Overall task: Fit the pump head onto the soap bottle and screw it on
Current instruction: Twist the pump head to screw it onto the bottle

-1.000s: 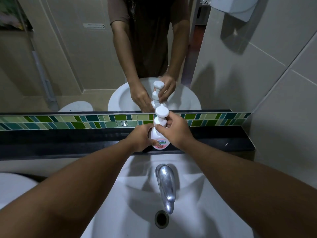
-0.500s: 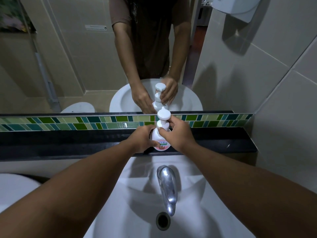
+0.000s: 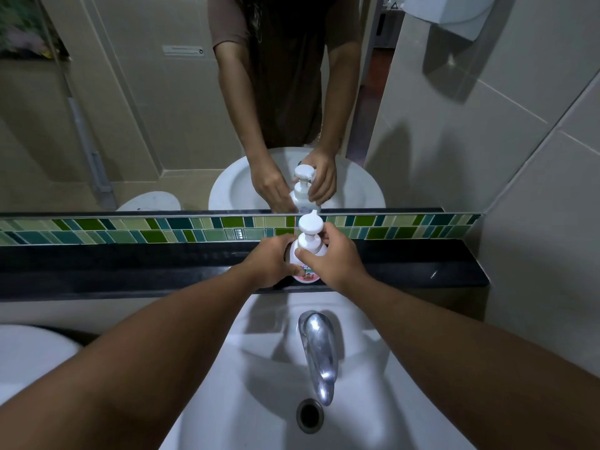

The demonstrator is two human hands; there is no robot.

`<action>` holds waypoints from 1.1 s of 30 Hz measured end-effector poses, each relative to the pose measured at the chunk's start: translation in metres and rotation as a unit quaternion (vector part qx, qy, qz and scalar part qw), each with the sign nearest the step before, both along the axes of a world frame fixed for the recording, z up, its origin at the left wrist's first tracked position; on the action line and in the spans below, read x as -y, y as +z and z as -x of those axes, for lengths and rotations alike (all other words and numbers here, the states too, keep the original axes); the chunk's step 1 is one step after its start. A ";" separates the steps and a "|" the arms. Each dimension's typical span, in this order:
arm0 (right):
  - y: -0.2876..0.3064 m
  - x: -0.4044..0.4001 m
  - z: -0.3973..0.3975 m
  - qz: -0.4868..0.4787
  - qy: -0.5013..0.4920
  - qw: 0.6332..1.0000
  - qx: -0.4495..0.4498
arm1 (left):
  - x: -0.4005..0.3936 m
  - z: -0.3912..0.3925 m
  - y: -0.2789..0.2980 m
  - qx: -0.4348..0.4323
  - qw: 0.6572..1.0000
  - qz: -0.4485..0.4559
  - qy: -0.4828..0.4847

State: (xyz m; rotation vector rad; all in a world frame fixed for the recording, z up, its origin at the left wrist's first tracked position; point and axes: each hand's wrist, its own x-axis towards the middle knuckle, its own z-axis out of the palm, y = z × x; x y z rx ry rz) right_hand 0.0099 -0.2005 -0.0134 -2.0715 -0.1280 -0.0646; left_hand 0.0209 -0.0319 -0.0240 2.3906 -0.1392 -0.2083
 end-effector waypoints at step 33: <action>-0.016 -0.003 0.005 -0.006 -0.019 0.999 -0.026 | -0.018 -0.007 -0.035 -0.032 0.974 0.224 0.001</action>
